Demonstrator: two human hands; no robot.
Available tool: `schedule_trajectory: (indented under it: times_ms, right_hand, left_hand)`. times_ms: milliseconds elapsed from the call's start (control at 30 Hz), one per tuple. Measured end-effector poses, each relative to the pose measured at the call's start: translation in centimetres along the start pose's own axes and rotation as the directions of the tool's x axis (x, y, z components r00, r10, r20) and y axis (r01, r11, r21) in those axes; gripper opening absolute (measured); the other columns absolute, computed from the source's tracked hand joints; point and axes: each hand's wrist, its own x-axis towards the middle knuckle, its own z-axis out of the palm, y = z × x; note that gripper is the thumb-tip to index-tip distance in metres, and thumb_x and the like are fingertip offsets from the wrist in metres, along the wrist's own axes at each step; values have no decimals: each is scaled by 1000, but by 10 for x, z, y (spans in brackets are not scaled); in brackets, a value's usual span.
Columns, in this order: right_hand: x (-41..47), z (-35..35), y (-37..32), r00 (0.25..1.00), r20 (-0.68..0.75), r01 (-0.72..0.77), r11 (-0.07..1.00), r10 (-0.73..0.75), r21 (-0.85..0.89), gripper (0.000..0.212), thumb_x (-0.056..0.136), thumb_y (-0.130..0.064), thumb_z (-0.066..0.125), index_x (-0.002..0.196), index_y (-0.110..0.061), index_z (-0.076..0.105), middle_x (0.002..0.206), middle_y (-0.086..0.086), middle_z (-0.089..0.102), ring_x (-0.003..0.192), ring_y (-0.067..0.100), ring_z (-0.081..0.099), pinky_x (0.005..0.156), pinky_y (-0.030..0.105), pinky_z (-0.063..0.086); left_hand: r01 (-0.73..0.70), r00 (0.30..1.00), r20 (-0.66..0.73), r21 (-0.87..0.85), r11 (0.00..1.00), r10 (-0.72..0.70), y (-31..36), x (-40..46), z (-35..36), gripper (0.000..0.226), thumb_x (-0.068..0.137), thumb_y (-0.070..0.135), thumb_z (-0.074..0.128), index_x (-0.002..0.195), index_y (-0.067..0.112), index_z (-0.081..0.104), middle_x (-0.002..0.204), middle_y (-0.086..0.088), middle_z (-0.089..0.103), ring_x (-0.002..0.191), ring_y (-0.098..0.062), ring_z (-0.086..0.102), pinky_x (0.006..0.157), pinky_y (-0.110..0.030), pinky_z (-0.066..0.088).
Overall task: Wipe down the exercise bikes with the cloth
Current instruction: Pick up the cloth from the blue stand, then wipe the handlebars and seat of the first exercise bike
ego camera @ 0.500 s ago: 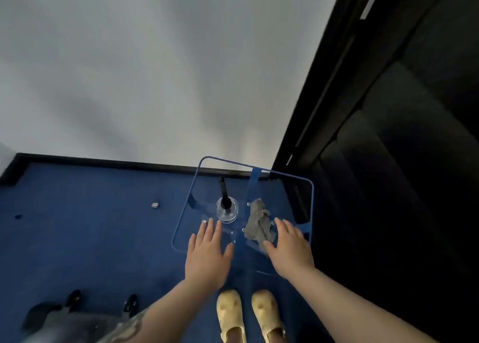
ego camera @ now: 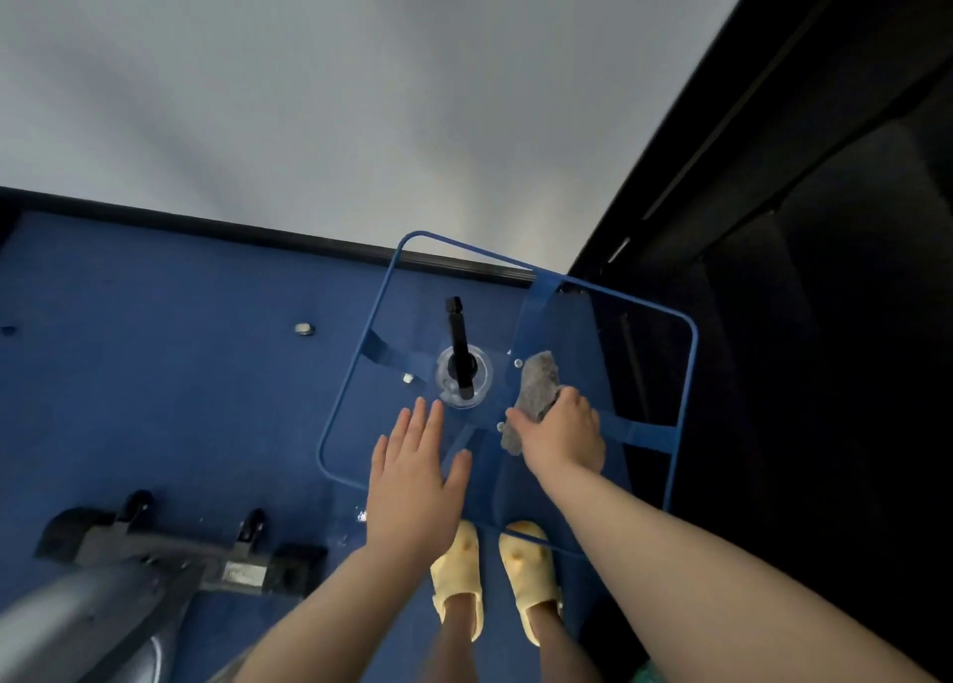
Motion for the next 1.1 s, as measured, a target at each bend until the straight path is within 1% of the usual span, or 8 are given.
schedule_trajectory:
  times_ms: [233, 333, 467, 600, 733, 867, 967, 1100]
  right_hand:
    - [1, -11, 4, 1000, -25, 9, 984, -4, 177, 25, 89, -27, 58, 107, -12, 52, 110, 9, 62, 97, 29, 60, 67, 33, 45]
    - [-18, -43, 9, 992, -33, 122, 938, -118, 324, 24, 88, -29, 62, 105, -17, 52, 102, 1, 64, 91, 21, 62, 71, 35, 51]
    - [-63, -111, 2, 954, -111, 296, 829, -278, 474, 31, 83, -29, 71, 104, -26, 48, 92, -17, 61, 85, 4, 61, 70, 22, 47]
    - [-103, -174, -15, 888, -166, 442, 701, -428, 559, 28, 83, -22, 71, 105, -25, 53, 94, -15, 66, 86, -6, 62, 71, 12, 50]
    - [-133, -216, -37, 792, -191, 576, 607, -580, 547, 21, 86, -26, 67, 101, -29, 54, 92, -9, 68, 82, 5, 66, 69, 33, 58]
    - [-163, -234, -66, 645, -172, 701, 487, -744, 521, 19, 86, -24, 67, 98, -30, 53, 93, -8, 66, 83, 12, 66, 70, 40, 58]
    - [-189, -236, -87, 528, -158, 765, 386, -834, 516, 23, 86, -24, 67, 96, -37, 50, 92, -11, 65, 83, 9, 65, 68, 36, 58]
    - [-235, -231, -110, 364, -92, 786, 253, -927, 565, 32, 84, -20, 69, 102, -40, 51, 95, -16, 66, 82, 0, 64, 65, 18, 54]
  left_hand:
    - [56, 998, -21, -48, 997, -58, -3, 3, -6, 61, 97, 44, 34, 151, 26, 13, 161, 8, 6, 148, -11, -2, 120, -34, -1]
    - [53, 997, -50, -84, 995, -58, 4, -10, -24, 62, 97, 42, 37, 151, 26, 13, 161, 8, 6, 148, -10, -1, 120, -34, 1]
    - [30, 989, -138, -143, 989, -50, 21, -41, -69, 61, 96, 41, 41, 150, 27, 17, 160, 9, 10, 148, -9, 4, 120, -32, 2]
    - [-25, 970, -244, -137, 990, -9, 45, -79, -118, 59, 95, 37, 45, 149, 28, 22, 159, 8, 17, 147, -10, 9, 119, -32, 4]
    - [-84, 917, -396, -70, 994, 50, 64, -114, -160, 59, 96, 41, 41, 149, 30, 19, 159, 9, 13, 147, -9, 7, 120, -31, 3]
    - [-51, 829, -559, -47, 998, 16, 66, -155, -197, 62, 91, 54, 25, 149, 32, 18, 159, 12, 11, 147, -8, 5, 120, -28, 1]
    - [4, 745, -665, -70, 998, -50, 57, -190, -214, 73, 81, 59, 11, 149, 34, 17, 158, 16, 9, 147, -6, 4, 119, -26, -2]
    - [95, 597, -778, -171, 981, -193, 40, -245, -224, 71, 82, 60, 13, 148, 36, 17, 154, 22, 5, 142, 5, -3, 119, -24, -3]
